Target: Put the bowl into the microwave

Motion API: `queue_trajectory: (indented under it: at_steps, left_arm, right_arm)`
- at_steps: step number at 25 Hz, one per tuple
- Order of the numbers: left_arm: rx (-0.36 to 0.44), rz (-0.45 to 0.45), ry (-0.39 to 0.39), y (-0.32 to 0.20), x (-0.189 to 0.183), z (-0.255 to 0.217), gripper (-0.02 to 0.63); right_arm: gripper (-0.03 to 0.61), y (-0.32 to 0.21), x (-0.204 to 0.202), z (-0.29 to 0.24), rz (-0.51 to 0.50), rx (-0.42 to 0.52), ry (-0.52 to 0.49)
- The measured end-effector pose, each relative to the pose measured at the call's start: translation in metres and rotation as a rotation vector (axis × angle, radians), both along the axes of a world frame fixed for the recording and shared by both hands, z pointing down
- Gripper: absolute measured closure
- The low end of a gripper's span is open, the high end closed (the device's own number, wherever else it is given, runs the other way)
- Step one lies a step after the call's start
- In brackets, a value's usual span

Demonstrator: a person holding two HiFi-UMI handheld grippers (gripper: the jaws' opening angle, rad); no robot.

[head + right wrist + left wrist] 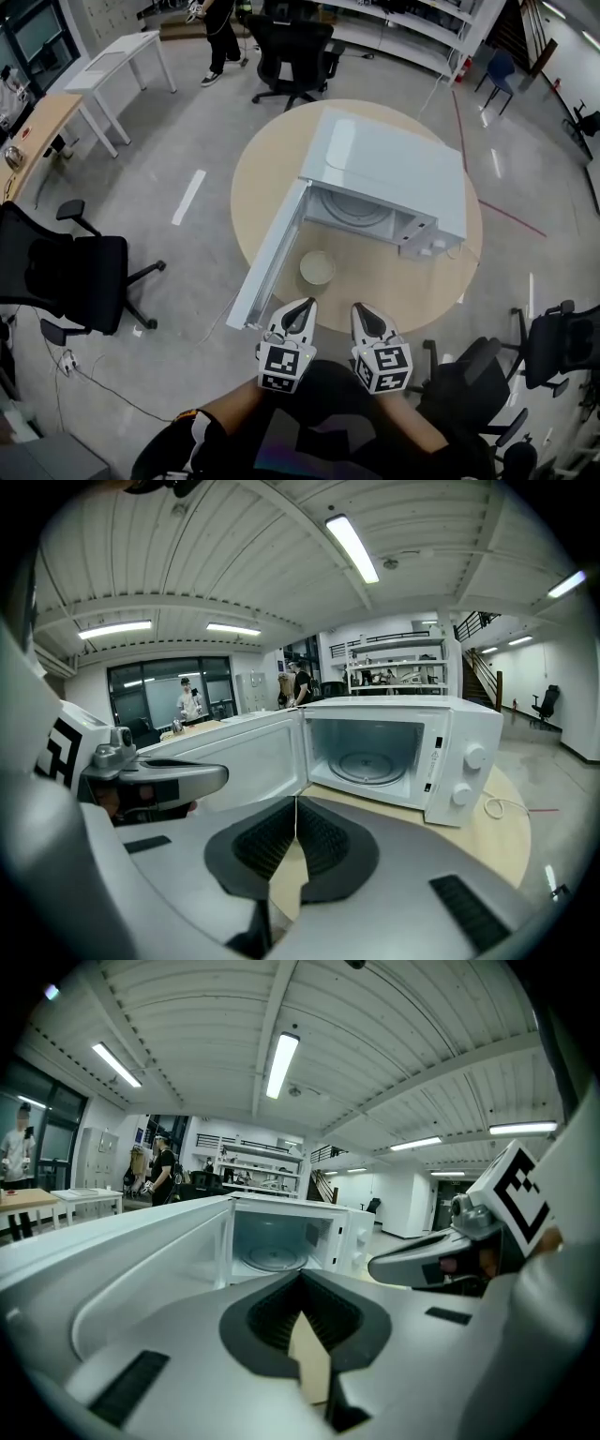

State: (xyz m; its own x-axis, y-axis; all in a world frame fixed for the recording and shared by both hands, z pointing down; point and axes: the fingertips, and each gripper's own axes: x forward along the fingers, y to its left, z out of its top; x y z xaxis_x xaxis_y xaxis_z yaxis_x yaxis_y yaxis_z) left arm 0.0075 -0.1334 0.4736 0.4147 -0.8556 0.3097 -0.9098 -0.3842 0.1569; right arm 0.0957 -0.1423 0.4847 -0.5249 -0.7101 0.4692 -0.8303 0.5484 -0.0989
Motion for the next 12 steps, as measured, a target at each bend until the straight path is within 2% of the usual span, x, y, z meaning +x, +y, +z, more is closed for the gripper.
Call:
queue_trajectory:
  at_steps: [12]
  left_arm:
    - [-0.017, 0.036, 0.044, -0.021, -0.018, 0.018, 0.568]
  right_arm:
    - [0.563, -0.017, -0.021, 0.017, 0.023, -0.043, 0.046]
